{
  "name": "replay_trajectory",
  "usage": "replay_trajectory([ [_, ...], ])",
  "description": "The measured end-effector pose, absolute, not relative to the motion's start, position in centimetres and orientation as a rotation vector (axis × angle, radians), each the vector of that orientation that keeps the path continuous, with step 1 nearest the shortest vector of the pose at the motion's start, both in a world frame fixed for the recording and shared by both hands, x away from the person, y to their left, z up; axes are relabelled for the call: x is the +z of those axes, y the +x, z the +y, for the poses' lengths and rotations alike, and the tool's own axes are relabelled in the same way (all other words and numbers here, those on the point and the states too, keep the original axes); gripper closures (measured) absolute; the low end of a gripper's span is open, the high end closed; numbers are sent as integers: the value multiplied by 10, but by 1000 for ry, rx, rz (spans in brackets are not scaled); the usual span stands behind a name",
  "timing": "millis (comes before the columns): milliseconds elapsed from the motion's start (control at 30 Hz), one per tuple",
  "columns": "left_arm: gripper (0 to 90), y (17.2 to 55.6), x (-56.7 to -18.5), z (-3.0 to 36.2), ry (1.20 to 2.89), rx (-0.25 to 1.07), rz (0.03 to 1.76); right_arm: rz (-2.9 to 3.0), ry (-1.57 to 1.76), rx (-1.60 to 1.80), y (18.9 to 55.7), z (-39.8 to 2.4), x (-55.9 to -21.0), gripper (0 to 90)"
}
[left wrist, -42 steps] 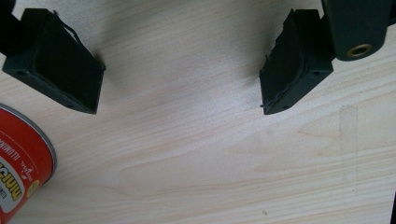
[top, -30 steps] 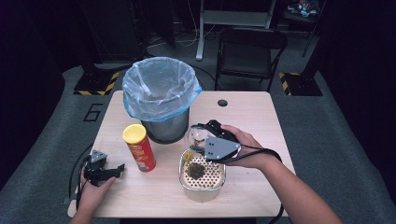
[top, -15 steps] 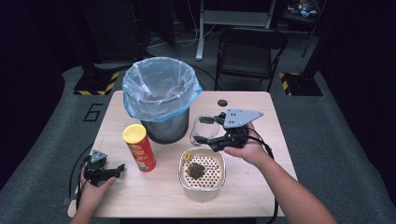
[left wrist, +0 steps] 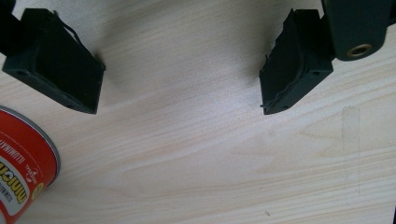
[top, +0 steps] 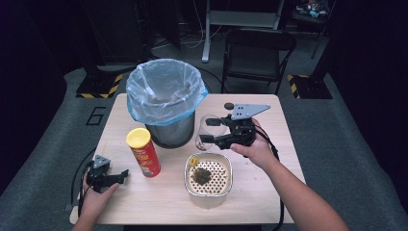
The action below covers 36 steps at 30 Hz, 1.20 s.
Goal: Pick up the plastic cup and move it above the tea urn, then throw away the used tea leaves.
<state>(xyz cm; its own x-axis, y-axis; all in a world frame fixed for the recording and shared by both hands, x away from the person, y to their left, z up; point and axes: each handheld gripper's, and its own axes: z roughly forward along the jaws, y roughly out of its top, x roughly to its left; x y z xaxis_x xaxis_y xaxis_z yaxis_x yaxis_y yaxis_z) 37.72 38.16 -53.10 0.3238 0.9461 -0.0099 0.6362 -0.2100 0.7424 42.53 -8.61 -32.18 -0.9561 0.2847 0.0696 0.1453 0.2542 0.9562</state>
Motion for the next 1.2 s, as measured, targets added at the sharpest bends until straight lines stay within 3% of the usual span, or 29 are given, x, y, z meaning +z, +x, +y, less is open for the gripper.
replay_trajectory([
  [433,131,376,-531,381,1935,601,1390,2415,609,1702,440,-74,-306,346],
  [1200,125,375,-531,380,1935,612,1387,2279,739,1638,482,-39,-229,341],
])
